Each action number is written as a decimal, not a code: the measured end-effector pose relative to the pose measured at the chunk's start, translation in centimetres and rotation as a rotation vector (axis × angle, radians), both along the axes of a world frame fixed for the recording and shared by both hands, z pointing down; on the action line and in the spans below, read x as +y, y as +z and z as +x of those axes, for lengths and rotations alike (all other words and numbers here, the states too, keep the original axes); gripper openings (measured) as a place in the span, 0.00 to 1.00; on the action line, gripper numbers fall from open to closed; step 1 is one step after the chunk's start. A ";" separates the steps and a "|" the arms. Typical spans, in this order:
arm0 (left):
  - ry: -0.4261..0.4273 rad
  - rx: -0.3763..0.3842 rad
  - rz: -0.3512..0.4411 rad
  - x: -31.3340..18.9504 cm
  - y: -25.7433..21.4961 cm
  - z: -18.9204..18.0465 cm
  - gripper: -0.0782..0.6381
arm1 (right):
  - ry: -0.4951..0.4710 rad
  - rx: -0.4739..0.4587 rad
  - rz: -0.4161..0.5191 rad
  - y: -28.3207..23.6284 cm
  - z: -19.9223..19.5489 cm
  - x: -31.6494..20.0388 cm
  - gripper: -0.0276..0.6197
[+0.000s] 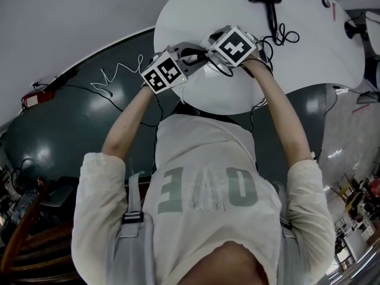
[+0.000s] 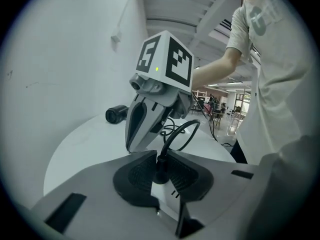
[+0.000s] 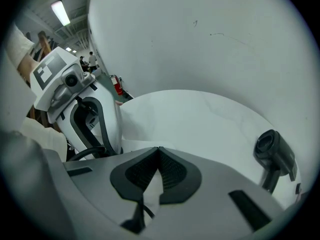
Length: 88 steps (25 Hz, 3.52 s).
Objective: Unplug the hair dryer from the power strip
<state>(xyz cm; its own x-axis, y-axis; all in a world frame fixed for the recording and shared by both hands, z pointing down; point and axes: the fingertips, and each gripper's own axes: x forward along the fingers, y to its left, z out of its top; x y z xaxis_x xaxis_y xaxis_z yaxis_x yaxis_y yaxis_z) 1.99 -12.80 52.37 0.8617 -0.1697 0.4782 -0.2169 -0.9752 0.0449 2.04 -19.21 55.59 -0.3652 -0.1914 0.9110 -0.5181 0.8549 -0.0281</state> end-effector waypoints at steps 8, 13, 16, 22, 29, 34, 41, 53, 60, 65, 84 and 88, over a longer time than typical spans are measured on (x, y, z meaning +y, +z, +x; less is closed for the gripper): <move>0.005 -0.068 0.186 1.3 -0.4 0.3 0.19 | 0.011 -0.023 -0.015 0.0 -0.7 0.0 0.07; -0.218 0.149 -0.072 0.0 -0.3 -1.2 0.20 | 0.019 -0.051 0.008 0.0 -1.2 0.2 0.07; -0.273 0.184 -0.121 -0.3 -0.5 -1.5 0.20 | 0.016 -0.066 -0.005 0.0 -1.2 0.2 0.07; -0.251 0.140 0.027 -0.3 -2.0 -1.4 0.19 | -0.001 -0.043 0.008 -0.3 -1.6 -0.1 0.07; -0.331 0.169 0.038 0.4 -2.5 -1.7 0.18 | 0.024 -0.122 -0.026 -0.3 -2.2 0.4 0.07; -0.541 0.380 -0.224 0.2 -2.3 -2.7 0.19 | -0.024 -0.214 -0.052 -0.3 -3.4 1.2 0.07; -0.377 0.083 0.111 1.7 -1.4 -2.5 0.17 | -0.049 -0.185 -0.090 0.1 -3.6 1.5 0.07; -0.103 0.151 0.408 4.1 -9.3 1.3 0.17 | -0.086 -0.234 -0.151 0.2 -3.5 1.5 0.07; -0.130 0.154 0.372 4.0 -8.8 0.5 0.17 | -0.084 -0.218 -0.142 0.2 -3.3 1.4 0.07; -0.130 0.160 0.366 3.9 -9.0 0.3 0.17 | -0.048 -0.224 -0.149 0.3 -3.3 1.3 0.07; -0.270 0.236 0.434 -1.3 -17.2 1.7 0.18 | 0.327 -0.514 0.406 -22.1 2.8 -4.2 0.07; -0.325 0.248 0.413 -2.3 -18.7 3.4 0.18 | 0.462 -0.605 0.551 -27.7 5.8 -2.1 0.07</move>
